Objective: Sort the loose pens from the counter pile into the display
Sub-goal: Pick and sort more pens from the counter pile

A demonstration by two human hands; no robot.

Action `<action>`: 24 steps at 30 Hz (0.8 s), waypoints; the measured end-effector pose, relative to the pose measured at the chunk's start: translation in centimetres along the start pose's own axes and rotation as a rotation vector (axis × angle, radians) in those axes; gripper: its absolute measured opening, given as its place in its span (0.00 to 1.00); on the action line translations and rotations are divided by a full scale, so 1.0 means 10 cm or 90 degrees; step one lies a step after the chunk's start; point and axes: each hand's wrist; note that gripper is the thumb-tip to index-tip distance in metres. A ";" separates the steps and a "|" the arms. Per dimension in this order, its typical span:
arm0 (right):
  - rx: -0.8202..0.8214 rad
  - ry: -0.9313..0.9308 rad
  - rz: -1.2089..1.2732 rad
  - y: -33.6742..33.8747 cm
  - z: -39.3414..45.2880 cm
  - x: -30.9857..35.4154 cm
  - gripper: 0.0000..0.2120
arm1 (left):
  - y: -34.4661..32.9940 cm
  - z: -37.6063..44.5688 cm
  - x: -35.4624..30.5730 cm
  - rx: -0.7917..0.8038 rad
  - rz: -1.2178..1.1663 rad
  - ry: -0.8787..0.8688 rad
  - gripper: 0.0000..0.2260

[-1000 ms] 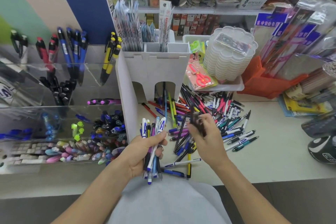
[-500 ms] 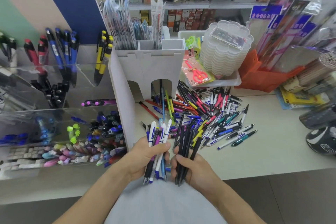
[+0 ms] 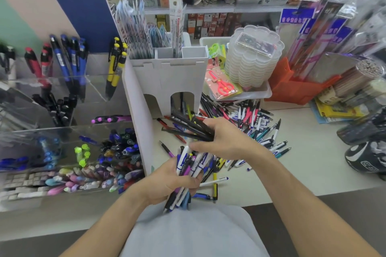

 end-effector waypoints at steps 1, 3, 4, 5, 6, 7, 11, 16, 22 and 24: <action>0.032 -0.004 -0.026 0.05 0.04 0.01 0.09 | 0.01 0.00 -0.02 0.011 0.010 -0.001 0.11; 0.102 0.000 -0.009 0.12 0.09 0.05 0.07 | 0.02 0.00 -0.04 0.033 0.024 0.000 0.11; 0.133 0.004 0.010 0.15 0.10 0.06 0.07 | 0.02 0.00 -0.04 0.043 0.030 -0.001 0.11; 0.158 0.002 0.025 0.18 0.11 0.06 0.08 | 0.03 0.00 -0.05 0.054 0.039 -0.001 0.11; 0.177 -0.007 0.031 0.21 0.12 0.06 0.09 | 0.03 0.00 -0.06 0.060 0.055 0.004 0.11; 0.195 -0.009 0.027 0.23 0.13 0.07 0.09 | 0.03 0.01 -0.08 0.064 0.075 0.010 0.10; 0.233 0.013 0.004 0.25 0.19 0.07 0.05 | 0.02 0.05 -0.13 0.078 0.128 0.026 0.09; 0.195 -0.001 0.048 0.25 0.21 -0.03 0.03 | -0.02 0.08 -0.12 0.047 0.108 0.018 0.10; 0.104 0.021 0.119 0.16 0.19 -0.12 0.04 | 0.05 0.13 -0.08 0.009 0.084 0.033 0.06; 0.067 0.006 0.244 0.17 0.19 -0.13 0.04 | 0.08 0.13 -0.05 0.016 0.100 0.040 0.05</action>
Point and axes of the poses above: each hand's wrist, its own z-axis towards the middle knuckle, its own y-axis out of the back of the hand, x = y × z, and after that the axes turned 3 degrees about -z, right-handed
